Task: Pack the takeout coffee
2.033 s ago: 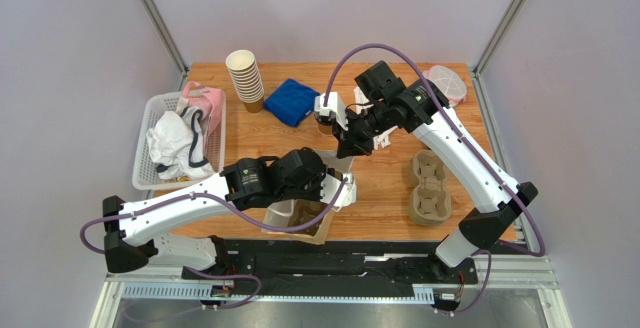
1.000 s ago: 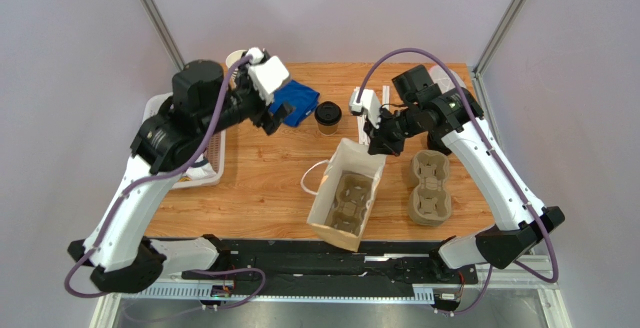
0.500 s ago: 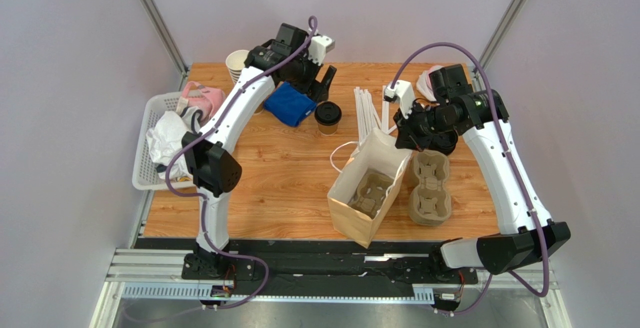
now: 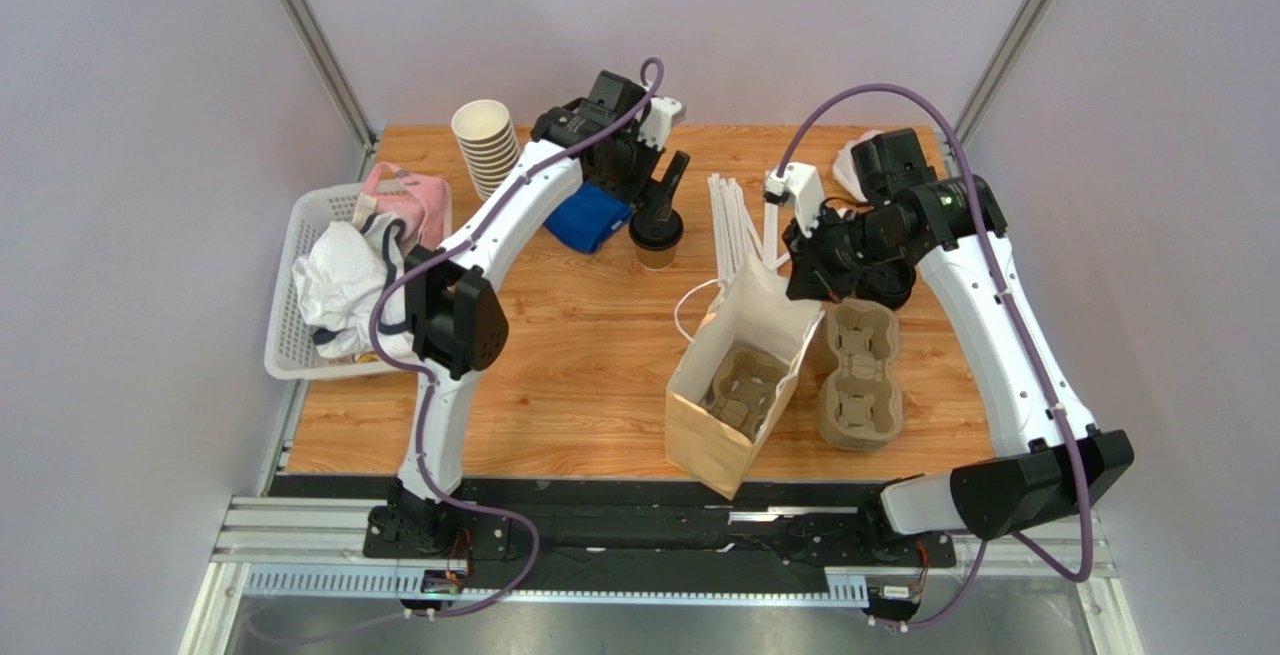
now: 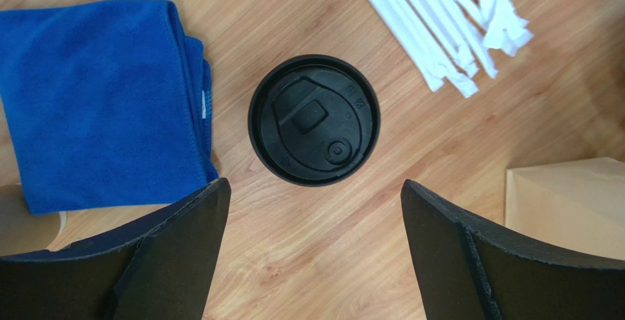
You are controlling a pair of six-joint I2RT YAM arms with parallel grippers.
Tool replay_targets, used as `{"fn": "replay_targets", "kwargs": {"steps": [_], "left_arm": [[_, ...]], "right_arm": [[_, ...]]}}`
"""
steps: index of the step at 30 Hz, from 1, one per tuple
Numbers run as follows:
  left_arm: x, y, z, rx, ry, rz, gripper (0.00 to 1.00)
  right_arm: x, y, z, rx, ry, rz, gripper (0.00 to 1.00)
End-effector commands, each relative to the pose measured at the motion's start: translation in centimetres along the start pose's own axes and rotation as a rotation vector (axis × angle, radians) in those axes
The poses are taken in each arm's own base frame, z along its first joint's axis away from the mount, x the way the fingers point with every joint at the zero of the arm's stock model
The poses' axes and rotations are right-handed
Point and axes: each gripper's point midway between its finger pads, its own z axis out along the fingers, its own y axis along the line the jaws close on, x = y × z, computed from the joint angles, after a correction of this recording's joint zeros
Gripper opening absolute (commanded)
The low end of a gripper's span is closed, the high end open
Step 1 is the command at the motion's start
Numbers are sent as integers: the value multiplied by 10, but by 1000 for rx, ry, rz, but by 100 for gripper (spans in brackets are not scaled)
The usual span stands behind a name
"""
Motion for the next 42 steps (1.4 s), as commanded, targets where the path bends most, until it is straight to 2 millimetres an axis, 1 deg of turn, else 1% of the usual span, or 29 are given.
{"fn": "replay_targets", "kwargs": {"steps": [1, 7, 9, 16, 20, 25, 30, 42], "left_arm": [[-3, 1, 13, -66, -14, 12, 94], [0, 10, 29, -121, -5, 17, 92], [-1, 11, 33, -128, -7, 18, 91], [2, 7, 50, -123, 13, 26, 92], [3, 7, 54, -121, 18, 26, 92], [3, 1, 60, -112, 20, 35, 92], [1, -5, 61, -108, 13, 44, 92], [13, -1, 71, -120, 49, 41, 90]], "right_arm": [[20, 24, -5, -96, 88, 107, 0], [17, 24, -4, -113, 90, 114, 0], [17, 25, -5, -117, 95, 112, 0], [19, 24, -3, -124, 106, 120, 0], [18, 25, -2, -131, 106, 119, 0], [19, 25, -1, -133, 108, 121, 0], [20, 25, -1, -137, 113, 124, 0], [20, 27, -1, -144, 110, 127, 0]]}}
